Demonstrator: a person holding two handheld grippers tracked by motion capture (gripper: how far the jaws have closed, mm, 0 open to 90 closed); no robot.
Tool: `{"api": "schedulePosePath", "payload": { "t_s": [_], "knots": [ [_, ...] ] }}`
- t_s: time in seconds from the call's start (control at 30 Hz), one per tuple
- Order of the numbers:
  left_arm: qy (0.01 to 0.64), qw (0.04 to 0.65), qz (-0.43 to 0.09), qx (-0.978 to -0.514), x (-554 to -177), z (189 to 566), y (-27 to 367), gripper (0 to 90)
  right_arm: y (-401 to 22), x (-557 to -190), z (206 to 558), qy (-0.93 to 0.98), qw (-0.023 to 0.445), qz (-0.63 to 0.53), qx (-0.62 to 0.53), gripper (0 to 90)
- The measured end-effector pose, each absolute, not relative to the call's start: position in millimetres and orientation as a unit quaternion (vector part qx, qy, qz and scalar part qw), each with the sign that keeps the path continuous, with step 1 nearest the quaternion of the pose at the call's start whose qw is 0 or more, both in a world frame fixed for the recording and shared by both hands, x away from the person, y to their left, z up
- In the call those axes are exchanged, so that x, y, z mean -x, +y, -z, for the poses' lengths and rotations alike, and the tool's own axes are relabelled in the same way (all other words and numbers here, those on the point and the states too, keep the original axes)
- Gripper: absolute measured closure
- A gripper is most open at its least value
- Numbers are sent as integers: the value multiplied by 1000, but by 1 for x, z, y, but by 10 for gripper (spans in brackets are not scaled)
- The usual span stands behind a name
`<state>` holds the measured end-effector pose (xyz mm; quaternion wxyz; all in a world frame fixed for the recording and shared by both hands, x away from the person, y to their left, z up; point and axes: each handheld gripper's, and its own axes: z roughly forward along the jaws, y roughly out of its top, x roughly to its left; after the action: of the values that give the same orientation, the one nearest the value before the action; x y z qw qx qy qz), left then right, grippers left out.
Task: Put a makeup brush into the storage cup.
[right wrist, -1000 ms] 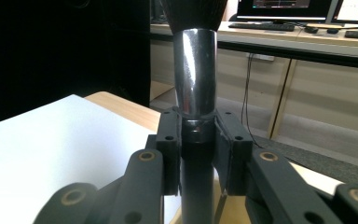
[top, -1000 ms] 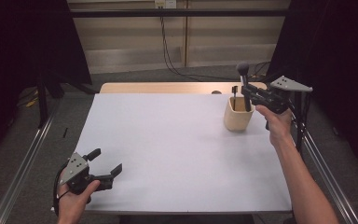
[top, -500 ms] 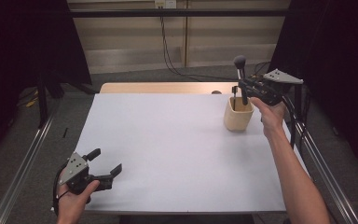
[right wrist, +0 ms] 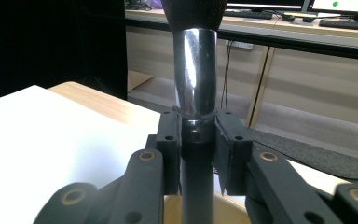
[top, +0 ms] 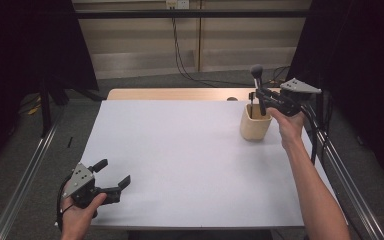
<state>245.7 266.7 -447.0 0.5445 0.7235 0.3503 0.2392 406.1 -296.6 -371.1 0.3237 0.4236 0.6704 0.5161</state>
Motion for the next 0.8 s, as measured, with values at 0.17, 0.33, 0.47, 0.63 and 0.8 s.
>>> {"api": "schedulePosePath", "payload": {
  "t_s": [0.17,0.33,0.47,0.63,0.8],
  "knots": [
    [350,544,-239,-724,-246,447,266,41,-299,-406,376,672,322,-514,-425,741],
    [350,544,-239,-724,-246,447,266,41,-304,-405,386,672,318,-512,-430,741],
    [350,543,-239,-725,-246,447,266,41,-305,-405,391,674,314,-508,-434,740],
    [350,543,-240,-725,-246,447,266,40,-305,-404,399,673,312,-508,-438,740],
    [350,543,-239,-725,-246,447,266,40,-306,-404,405,672,310,-507,-442,740]
  ]
}}
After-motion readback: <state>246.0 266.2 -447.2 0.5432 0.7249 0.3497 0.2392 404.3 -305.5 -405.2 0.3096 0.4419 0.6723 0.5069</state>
